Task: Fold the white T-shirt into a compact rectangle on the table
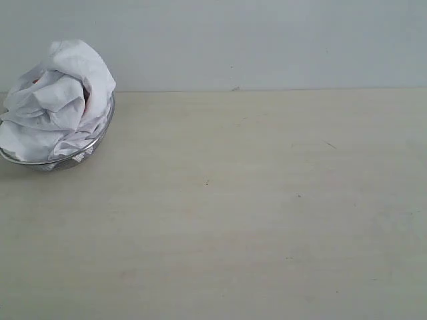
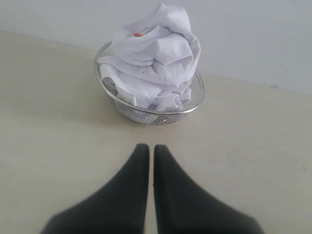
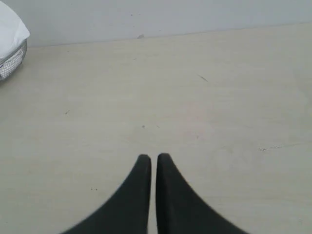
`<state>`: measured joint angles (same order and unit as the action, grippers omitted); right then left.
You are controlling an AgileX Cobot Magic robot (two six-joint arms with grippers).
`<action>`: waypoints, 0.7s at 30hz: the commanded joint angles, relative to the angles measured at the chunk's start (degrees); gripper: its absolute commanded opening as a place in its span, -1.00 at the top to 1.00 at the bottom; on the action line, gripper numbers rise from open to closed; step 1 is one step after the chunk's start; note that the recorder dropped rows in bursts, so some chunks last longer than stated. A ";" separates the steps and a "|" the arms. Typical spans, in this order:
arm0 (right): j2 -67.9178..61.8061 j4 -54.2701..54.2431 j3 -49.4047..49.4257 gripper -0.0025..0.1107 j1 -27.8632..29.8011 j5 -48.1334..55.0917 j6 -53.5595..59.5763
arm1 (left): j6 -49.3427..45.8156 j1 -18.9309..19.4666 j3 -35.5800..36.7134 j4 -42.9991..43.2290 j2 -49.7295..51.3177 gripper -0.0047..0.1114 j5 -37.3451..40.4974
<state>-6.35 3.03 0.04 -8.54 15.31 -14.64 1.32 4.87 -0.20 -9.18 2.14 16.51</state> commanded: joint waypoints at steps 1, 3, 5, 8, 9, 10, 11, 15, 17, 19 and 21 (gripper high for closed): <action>0.47 0.30 -0.04 0.96 0.01 -0.22 0.10 | 0.23 0.20 0.20 -0.31 0.03 0.84 -0.23; 0.47 0.30 -0.04 0.96 0.01 -0.22 0.10 | 0.23 0.20 0.20 -0.31 0.03 0.84 -0.23; 0.47 0.30 -0.04 0.96 0.01 -0.22 0.10 | 0.23 0.20 0.20 -0.31 0.03 0.84 -0.23; 0.47 0.30 -0.04 0.96 0.01 -0.22 0.10 | 0.23 0.20 0.20 -0.31 0.03 0.84 -0.23; 0.47 0.30 -0.04 0.96 0.01 -0.22 0.10 | 0.23 0.20 0.20 -0.31 0.03 0.84 -0.23; 0.47 0.30 -0.04 0.96 0.01 -0.22 0.10 | 0.23 0.20 0.20 -0.31 0.03 0.84 -0.23; 0.47 0.30 -0.04 0.96 0.01 -0.22 0.10 | 0.23 0.20 0.20 -0.31 0.03 0.84 -0.23; 0.47 0.30 -0.04 0.96 0.01 -0.22 0.10 | 0.23 0.20 0.20 -0.31 0.03 0.84 -0.23; 0.47 0.30 -0.04 0.96 0.01 -0.22 0.10 | 0.23 0.20 0.20 -0.31 0.03 0.84 -0.23; 0.47 0.30 -0.04 0.96 0.01 -0.22 0.10 | 0.23 0.20 0.20 -0.31 0.03 0.84 -0.23; 0.47 0.30 -0.04 0.96 0.01 -0.22 0.10 | 0.23 -0.81 0.20 -0.31 0.03 0.84 -0.23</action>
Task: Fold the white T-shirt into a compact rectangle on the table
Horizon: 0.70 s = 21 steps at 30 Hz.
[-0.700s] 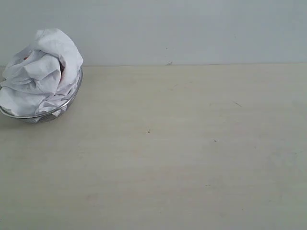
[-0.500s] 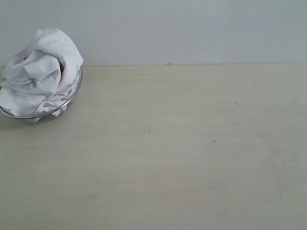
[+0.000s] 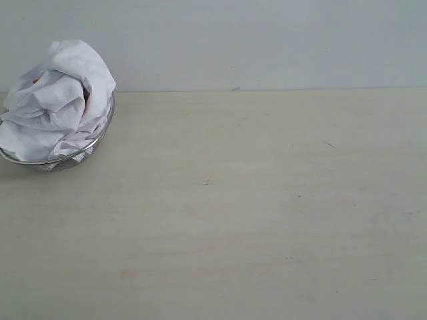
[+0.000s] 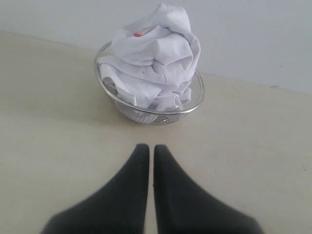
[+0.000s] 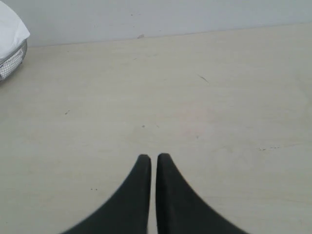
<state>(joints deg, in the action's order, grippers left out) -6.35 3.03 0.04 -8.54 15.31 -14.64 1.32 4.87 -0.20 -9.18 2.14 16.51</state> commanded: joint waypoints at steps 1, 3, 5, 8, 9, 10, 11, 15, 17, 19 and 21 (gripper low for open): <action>0.47 0.30 -0.04 0.96 0.01 -0.22 0.10 | 0.23 -1.83 0.20 -0.31 0.03 0.84 -0.23; 0.47 0.30 -0.04 0.96 0.01 -0.22 0.10 | 0.23 -3.16 0.20 -0.31 0.03 0.84 -0.23; 0.47 0.30 -0.04 0.96 0.01 -0.22 0.10 | 0.23 -3.28 0.20 -0.31 0.03 0.84 -0.23; 0.47 0.30 -0.04 0.96 0.01 -0.22 0.10 | 0.23 -3.28 0.20 -0.31 0.03 0.84 -0.23; 0.47 0.30 -0.04 0.96 0.01 -0.22 0.10 | 0.23 -3.28 0.20 -0.31 0.03 0.84 -0.23; 0.47 0.30 -0.04 0.96 0.01 -0.22 0.10 | 0.23 -3.28 0.20 -0.31 0.03 0.84 -0.23; 0.47 0.30 -0.04 0.96 0.01 -0.22 0.10 | 0.23 -3.28 0.20 -0.31 0.03 0.84 -0.23; 0.47 0.30 -0.04 0.96 0.01 -0.22 0.10 | -0.17 -3.28 0.20 -0.14 0.03 0.84 -0.23; 0.47 0.30 -0.04 0.96 0.01 -0.22 0.10 | -0.76 -3.28 0.20 -0.54 0.03 0.84 -0.12; 0.47 0.30 -0.04 0.96 0.01 -0.22 0.10 | -0.75 -3.28 0.20 -1.95 0.03 0.84 0.08; 0.47 0.30 -0.04 0.96 0.01 -0.22 0.10 | -0.63 -3.28 -0.56 -2.28 0.03 0.84 1.62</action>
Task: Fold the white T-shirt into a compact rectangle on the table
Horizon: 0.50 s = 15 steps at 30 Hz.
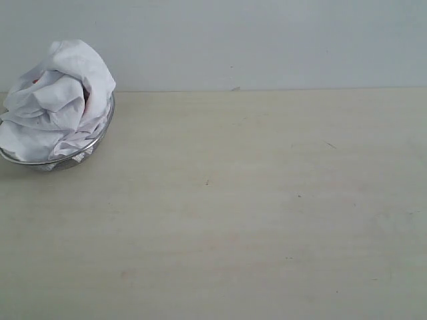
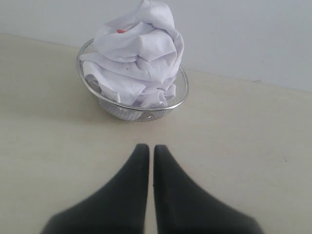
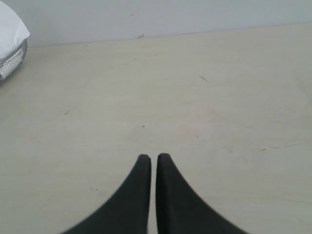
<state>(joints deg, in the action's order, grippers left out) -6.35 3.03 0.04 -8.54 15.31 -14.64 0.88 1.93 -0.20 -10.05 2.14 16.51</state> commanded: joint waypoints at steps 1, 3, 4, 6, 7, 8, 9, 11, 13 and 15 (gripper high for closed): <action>0.47 0.30 -0.04 0.96 0.01 -0.22 0.10 | -0.19 -0.34 -2.10 -1.41 0.03 0.84 2.32; 0.47 0.30 -0.04 0.96 0.01 -0.22 0.10 | -0.19 -0.34 -5.07 -1.71 0.03 0.84 3.37; 0.47 0.30 -0.04 0.96 0.01 -0.22 0.10 | -0.19 -0.34 -8.49 -2.35 0.03 0.84 4.25; 0.47 0.30 -0.04 0.96 0.01 -0.22 0.10 | -0.19 -0.34 -13.32 -4.67 0.03 0.84 3.93; 0.47 0.30 -0.04 0.96 0.01 -0.22 0.10 | -0.19 -0.34 -15.09 -5.41 0.03 0.84 4.14; 0.47 0.30 -0.04 0.96 0.01 -0.22 0.10 | -0.19 -0.34 -18.65 -6.33 0.03 0.84 6.44; 0.47 0.30 -0.04 0.96 0.01 -0.22 0.10 | -0.19 -0.34 -20.51 -6.92 0.03 0.84 9.37; 0.47 0.30 -0.04 0.96 0.01 -0.22 0.10 | -0.19 -0.42 -24.29 -7.71 0.03 0.84 16.25; 0.47 0.30 -0.04 0.96 0.01 -0.22 0.10 | -0.41 -0.42 -25.22 -8.42 0.03 0.84 12.45; 0.47 0.30 -0.04 0.96 0.01 -0.22 0.10 | -0.41 -0.42 -25.22 -9.02 0.03 0.84 8.00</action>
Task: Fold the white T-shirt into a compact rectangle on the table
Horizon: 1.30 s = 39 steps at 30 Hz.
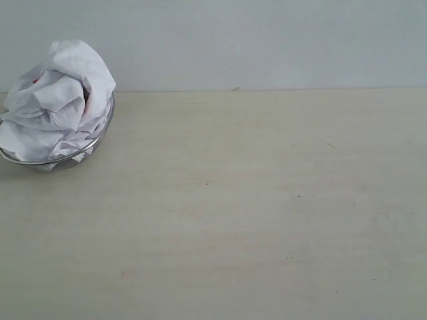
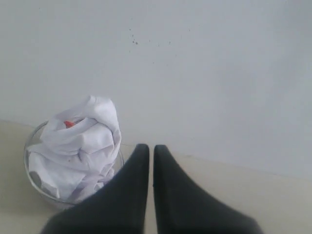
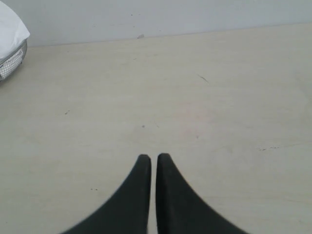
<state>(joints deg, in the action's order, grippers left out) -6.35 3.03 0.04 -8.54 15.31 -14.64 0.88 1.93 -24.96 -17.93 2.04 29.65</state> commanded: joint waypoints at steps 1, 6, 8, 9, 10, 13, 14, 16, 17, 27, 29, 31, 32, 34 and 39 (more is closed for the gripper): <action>0.47 0.30 -0.04 0.96 0.01 -0.22 0.10 | -0.26 -0.42 -0.46 -4.25 0.13 0.84 -5.25; 0.47 0.30 -0.04 0.96 0.01 -0.22 0.10 | -0.38 -0.42 -0.62 -8.62 9.22 0.84 -10.10; 0.47 0.30 -0.04 0.96 0.01 -0.22 0.10 | -0.88 -0.42 -2.55 -8.62 16.07 0.84 -11.30; 0.47 0.30 -0.04 0.96 0.01 -0.22 0.10 | -1.53 -0.42 -4.40 -8.62 21.18 0.84 -11.42; 0.47 0.30 -0.04 0.96 0.01 -0.22 0.10 | -2.89 -0.42 -6.75 -8.62 24.73 0.84 -10.65; 0.47 0.30 -0.04 0.96 0.01 -0.22 0.10 | -8.01 -0.42 -14.06 -8.40 38.03 0.84 -9.02; 0.47 0.30 -0.04 0.96 0.01 -0.22 0.10 | -8.15 -0.42 -17.08 -7.89 41.37 0.84 -8.89; 0.47 0.30 -0.04 0.96 0.01 -0.22 0.10 | -8.15 0.17 -23.86 -7.06 50.36 0.84 -7.33; 0.47 0.30 -0.04 0.96 0.01 -0.22 0.10 | -8.15 0.91 -26.85 -7.11 54.03 0.84 -5.81; 0.47 0.30 -0.04 0.96 0.01 -0.22 0.10 | -14.01 7.78 -54.23 -7.11 90.13 0.84 8.99; 0.47 0.30 -0.04 0.96 0.01 -0.22 0.10 | -14.58 8.25 -56.70 -7.11 94.68 0.78 9.56; 0.47 0.30 -0.04 0.96 0.01 -0.22 0.10 | -16.39 8.25 -58.09 -7.11 98.78 0.59 8.69; 0.47 0.30 -0.04 0.96 0.01 -0.22 0.10 | -17.58 8.25 -58.60 -7.11 100.22 0.46 7.94; 0.47 0.30 -0.04 0.96 0.01 -0.22 0.10 | -18.72 8.25 -59.68 -7.11 103.74 0.13 6.33; 0.47 0.30 -0.04 0.96 0.01 -0.22 0.10 | -18.72 8.35 -61.39 -6.70 109.00 -0.23 2.10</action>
<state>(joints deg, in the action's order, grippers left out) -6.35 3.03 0.04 -8.54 15.31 -14.64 -17.02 10.08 -85.33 -25.15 109.02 34.63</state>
